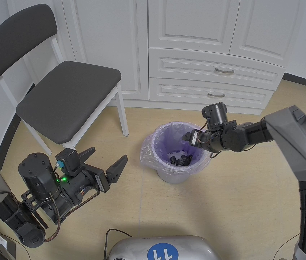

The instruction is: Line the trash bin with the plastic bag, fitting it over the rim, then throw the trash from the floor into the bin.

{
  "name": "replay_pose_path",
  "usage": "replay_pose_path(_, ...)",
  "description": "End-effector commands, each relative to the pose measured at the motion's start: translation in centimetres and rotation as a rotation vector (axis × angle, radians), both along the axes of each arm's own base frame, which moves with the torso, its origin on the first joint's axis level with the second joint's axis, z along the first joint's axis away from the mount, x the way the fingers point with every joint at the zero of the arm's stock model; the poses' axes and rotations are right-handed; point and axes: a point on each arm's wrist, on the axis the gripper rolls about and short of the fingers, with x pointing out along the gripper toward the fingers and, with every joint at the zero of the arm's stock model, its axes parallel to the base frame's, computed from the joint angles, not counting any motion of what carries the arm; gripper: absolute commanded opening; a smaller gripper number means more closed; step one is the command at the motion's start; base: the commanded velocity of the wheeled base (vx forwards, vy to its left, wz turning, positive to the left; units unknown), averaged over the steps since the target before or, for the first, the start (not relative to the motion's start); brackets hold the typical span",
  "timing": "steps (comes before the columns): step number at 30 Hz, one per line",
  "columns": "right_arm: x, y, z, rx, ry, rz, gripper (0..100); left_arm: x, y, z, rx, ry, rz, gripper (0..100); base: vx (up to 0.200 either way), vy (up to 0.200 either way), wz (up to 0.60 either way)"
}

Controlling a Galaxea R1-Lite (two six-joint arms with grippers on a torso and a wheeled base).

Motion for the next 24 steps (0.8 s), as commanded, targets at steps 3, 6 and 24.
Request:
replay_pose_path(3,-15.3,-8.4,10.7,-0.304,-0.316,0.125,100,-1.1,1.1,2.0,-0.03,-0.068,0.073,100,0.0,0.0,0.0)
replay_pose_path(6,-20.1,-11.0,12.2,-0.436,-0.467,0.151,100,-2.2,2.6,3.0,0.014,-0.123,0.107,100,0.0,0.0,0.0)
replay_pose_path(24,-43.3,-19.2,12.1,-0.41,-1.056,-0.256,100,-13.8,10.8,7.7,-0.063,-0.423,0.501,100,0.0,0.0,0.0)
